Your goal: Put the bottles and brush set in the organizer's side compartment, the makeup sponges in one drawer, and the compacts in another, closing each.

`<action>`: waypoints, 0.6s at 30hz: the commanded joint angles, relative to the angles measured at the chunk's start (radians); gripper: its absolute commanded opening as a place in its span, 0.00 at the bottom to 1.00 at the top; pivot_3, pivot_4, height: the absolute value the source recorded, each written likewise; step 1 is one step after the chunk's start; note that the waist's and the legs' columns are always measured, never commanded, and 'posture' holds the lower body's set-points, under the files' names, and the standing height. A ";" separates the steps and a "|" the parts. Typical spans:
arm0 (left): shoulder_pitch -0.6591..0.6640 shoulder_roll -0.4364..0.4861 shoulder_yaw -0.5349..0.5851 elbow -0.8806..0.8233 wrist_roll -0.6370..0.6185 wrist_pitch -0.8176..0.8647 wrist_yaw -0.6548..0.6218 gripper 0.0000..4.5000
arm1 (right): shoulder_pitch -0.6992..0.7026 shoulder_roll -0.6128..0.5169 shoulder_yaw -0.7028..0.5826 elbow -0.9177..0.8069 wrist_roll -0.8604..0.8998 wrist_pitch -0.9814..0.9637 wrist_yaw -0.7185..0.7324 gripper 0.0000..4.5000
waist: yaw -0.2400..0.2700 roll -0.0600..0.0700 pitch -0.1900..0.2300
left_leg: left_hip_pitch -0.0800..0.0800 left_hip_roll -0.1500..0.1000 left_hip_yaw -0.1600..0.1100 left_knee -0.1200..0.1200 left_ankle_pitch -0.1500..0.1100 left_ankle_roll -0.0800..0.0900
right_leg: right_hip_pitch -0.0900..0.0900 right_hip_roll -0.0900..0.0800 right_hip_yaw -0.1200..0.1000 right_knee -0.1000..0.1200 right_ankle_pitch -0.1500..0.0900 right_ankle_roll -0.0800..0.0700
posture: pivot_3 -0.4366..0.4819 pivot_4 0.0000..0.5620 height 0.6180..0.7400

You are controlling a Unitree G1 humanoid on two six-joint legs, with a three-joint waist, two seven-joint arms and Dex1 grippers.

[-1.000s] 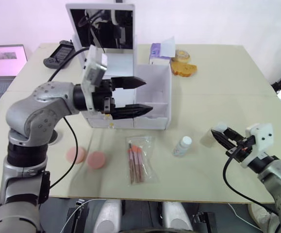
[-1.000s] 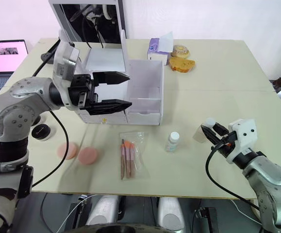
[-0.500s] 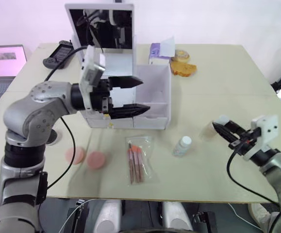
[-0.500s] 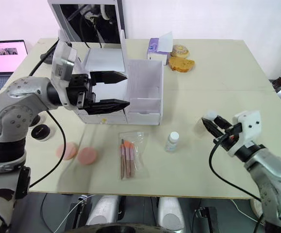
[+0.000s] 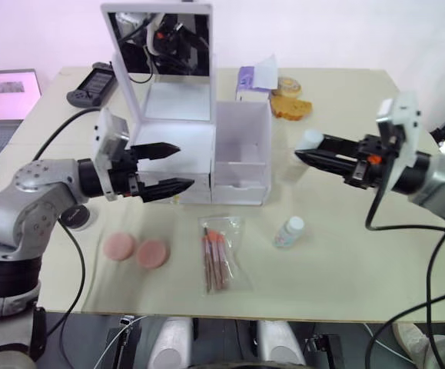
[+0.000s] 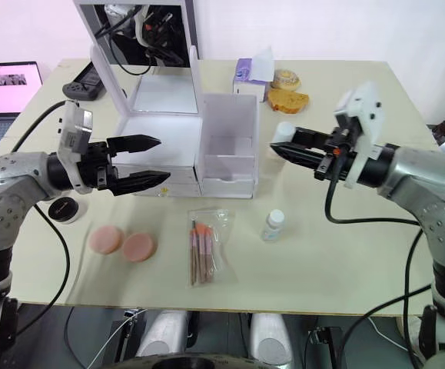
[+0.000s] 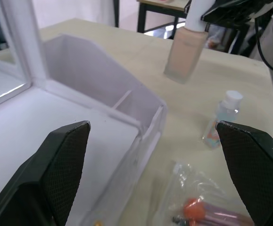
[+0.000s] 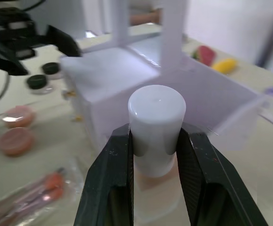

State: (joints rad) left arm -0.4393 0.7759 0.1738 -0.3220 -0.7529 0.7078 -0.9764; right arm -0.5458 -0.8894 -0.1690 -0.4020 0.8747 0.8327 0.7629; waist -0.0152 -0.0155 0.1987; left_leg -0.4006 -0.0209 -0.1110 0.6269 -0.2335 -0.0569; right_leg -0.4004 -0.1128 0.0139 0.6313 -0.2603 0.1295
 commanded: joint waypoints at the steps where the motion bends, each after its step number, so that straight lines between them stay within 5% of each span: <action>1: 0.038 0.009 0.069 -0.072 -0.027 -0.015 0.028 1.00 | -0.119 0.022 0.074 0.062 -0.041 -0.013 0.052 0.16 | 0.001 0.000 0.000 | -0.002 0.000 -0.001 0.001 0.000 0.000 | -0.001 0.000 -0.001 0.000 0.000 0.000 | 0.48 0.27 1.00; 7: 0.123 0.016 0.115 -0.148 -0.050 -0.005 0.076 1.00 | -0.258 0.101 0.199 0.216 -0.163 -0.092 0.148 0.16 | -0.001 0.000 0.000 | -0.006 0.000 0.000 0.003 0.000 0.000 | -0.006 0.000 0.000 0.000 0.003 0.004 | 0.48 0.27 1.00; 18: 0.162 0.035 0.152 -0.203 -0.091 0.012 0.141 1.00 | -0.256 0.190 0.284 0.399 -0.355 -0.261 0.258 0.16 | -0.004 0.000 0.000 | -0.007 0.000 0.000 0.002 0.000 0.000 | -0.007 0.000 0.000 0.001 0.003 0.004 | 0.48 0.27 1.00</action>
State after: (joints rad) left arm -0.2773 0.8013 0.2956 -0.4941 -0.8208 0.7190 -0.8420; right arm -0.7935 -0.7098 0.1227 -0.0005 0.5381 0.6107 1.0138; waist -0.0190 -0.0153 0.1986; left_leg -0.4070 -0.0214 -0.1110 0.6294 -0.2333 -0.0571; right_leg -0.4077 -0.1126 0.0139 0.6327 -0.2571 0.1331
